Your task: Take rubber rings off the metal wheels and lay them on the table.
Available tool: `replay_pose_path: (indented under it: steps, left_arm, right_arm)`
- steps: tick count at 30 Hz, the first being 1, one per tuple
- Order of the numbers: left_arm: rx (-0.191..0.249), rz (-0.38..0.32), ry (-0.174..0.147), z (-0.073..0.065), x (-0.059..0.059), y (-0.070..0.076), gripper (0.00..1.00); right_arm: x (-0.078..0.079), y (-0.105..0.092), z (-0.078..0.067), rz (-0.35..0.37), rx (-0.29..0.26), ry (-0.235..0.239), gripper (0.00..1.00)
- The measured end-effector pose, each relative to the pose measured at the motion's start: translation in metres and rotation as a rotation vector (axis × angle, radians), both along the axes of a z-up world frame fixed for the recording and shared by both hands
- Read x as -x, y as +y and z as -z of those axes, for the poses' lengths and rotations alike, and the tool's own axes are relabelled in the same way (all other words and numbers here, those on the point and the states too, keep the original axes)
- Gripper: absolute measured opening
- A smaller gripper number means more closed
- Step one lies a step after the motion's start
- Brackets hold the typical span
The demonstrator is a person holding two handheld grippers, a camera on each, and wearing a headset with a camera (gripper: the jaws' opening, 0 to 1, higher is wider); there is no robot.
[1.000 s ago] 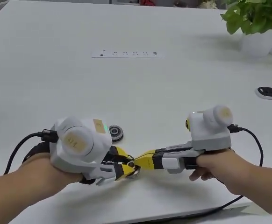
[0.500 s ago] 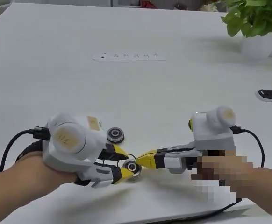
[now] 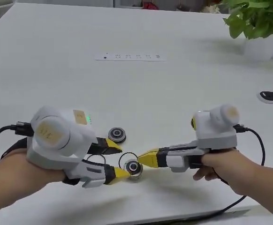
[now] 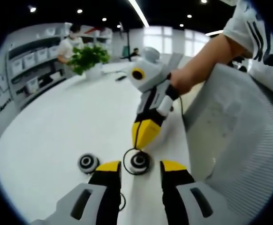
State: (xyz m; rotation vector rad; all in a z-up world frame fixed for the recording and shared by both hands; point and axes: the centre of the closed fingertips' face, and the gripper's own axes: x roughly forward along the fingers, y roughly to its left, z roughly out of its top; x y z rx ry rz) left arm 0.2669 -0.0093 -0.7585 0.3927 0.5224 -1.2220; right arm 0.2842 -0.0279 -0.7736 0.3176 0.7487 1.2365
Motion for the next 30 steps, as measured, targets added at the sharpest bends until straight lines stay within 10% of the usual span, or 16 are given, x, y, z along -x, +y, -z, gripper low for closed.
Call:
replay_pose_path:
  steps: [30]
  left_arm:
    - [0.049, -0.070, -0.026, -0.023, 0.004, 0.030, 0.58]
  right_arm:
    - [0.000, 0.001, -0.011, -0.007, -0.021, -0.002, 0.00]
